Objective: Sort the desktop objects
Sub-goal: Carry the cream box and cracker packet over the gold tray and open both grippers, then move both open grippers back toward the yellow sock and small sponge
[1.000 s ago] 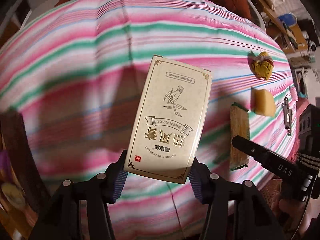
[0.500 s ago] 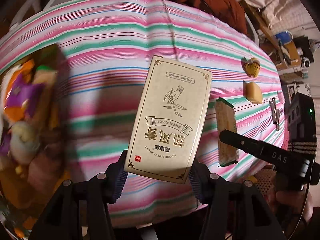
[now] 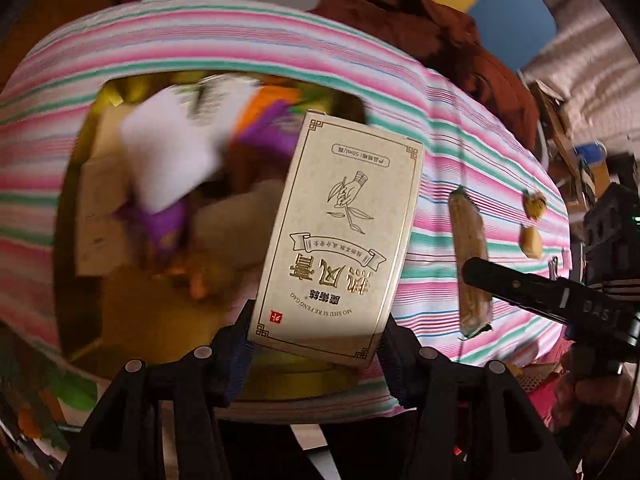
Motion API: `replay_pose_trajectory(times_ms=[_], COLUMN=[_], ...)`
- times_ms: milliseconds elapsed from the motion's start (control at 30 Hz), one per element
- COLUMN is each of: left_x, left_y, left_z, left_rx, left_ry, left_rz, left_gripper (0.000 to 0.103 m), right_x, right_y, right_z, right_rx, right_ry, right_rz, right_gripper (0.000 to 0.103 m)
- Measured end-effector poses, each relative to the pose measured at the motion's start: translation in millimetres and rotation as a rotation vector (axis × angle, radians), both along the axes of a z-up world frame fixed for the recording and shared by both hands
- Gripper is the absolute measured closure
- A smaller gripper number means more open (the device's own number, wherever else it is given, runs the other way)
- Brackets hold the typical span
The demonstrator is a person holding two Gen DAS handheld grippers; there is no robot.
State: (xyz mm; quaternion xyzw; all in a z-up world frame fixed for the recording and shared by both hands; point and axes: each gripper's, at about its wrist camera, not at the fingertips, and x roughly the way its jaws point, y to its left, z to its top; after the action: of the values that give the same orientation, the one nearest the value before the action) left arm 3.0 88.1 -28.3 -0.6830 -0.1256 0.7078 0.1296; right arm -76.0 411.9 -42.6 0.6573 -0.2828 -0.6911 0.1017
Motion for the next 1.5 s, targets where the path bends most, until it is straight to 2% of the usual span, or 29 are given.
replay_pose_trajectory(times_ms=[233,333,500,533,633,800,1000,1300,1500], left_x=[4,7,7,6,3,-2,-7,-14,-19], left_y=[-45,-52,-49,-47,-46,-61,-79,-61,-45], left_z=[-28,-34,-36,-35,-27,-22,-28,-11,-1], left_rx=[-0.011,-0.019,0.011,0.03,0.014,0.06,0.143,0.079,0.052], left_ry=[-0.074,-0.09,-0.103,-0.102,-0.059,-0.045,-0.108,-0.047,-0.026], left_rz=[0.043,0.002,-0.072,-0.087,-0.119,-0.091,0.006,-0.039,-0.053], left_gripper=[0.047,0.047,0.047,0.046,0.041,0.041,0.041,0.041,0.041], right_x=[-21,-34,-42,-44,-49,-43,-29,-16,-11], right_y=[-59,-88,-106,-107,-109,-105,-94,-74,-53], right_z=[1,-7,-5,-7,-3,8,6,-2,4], right_rx=[-0.01,0.001,0.057,0.064,0.078,0.088,0.064,0.048,0.046], right_ry=[-0.008,-0.008,0.006,0.009,0.029,0.057,0.033,-0.006,0.01], right_rz=[0.071,0.074,0.05,0.037,-0.006,-0.036,-0.109,-0.174,-0.207], right_gripper=[0.055,0.055,0.053,0.05,0.038,0.038,0.038,0.038,0.036])
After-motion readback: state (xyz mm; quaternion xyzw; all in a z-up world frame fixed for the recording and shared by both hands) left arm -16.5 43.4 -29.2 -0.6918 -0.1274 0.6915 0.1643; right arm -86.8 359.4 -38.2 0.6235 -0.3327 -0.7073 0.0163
